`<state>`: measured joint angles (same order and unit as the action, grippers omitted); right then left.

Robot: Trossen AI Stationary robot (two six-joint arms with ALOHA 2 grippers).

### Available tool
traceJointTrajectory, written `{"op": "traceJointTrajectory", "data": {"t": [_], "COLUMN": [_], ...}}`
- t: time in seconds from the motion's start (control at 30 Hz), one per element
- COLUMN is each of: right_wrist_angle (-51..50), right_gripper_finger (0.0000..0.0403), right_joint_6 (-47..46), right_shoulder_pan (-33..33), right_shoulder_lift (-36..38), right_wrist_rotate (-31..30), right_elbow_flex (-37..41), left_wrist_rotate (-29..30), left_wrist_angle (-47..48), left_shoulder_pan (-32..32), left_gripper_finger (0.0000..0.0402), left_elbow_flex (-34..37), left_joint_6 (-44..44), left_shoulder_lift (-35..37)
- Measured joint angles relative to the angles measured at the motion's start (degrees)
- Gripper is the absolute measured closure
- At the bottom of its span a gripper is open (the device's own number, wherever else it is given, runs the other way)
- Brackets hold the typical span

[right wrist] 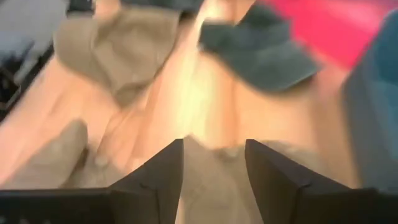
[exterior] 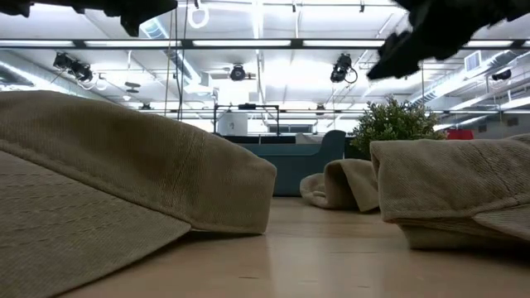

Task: Pick & Place hat
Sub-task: Put the top right brown cap into the blue bin

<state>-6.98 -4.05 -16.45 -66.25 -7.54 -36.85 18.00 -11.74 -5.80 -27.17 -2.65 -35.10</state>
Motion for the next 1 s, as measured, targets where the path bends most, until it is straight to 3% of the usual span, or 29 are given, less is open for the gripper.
{"op": "traceJointTrajectory", "data": {"t": [0.37,0.77,0.87,1.0], "right_wrist_angle": [-0.3,-1.8,-1.8,-1.6], "right_gripper_finger": [0.0225,0.0229,0.0253,0.0324], "right_joint_6": [0.2,1.7,2.2,2.3], "right_shoulder_pan": [3.6,8.3,8.3,8.3], "right_shoulder_lift": [-18.2,-24.1,-24.1,-24.1], "right_wrist_rotate": [1.2,5.0,6.0,7.4], "right_elbow_flex": [-2.7,-4.0,-4.0,-4.0], "left_wrist_rotate": [0.0,0.0,0.0,0.0], "left_wrist_angle": [-0.4,0.7,1.7,2.8], "left_shoulder_pan": [0.0,0.0,0.0,0.0], "left_gripper_finger": [0.0236,0.0236,0.0236,0.0236], "left_elbow_flex": [-0.3,-0.3,-0.3,-0.3], "left_joint_6": [0.4,0.5,0.5,0.5], "left_shoulder_lift": [-0.9,-0.9,-0.9,-0.9]}}
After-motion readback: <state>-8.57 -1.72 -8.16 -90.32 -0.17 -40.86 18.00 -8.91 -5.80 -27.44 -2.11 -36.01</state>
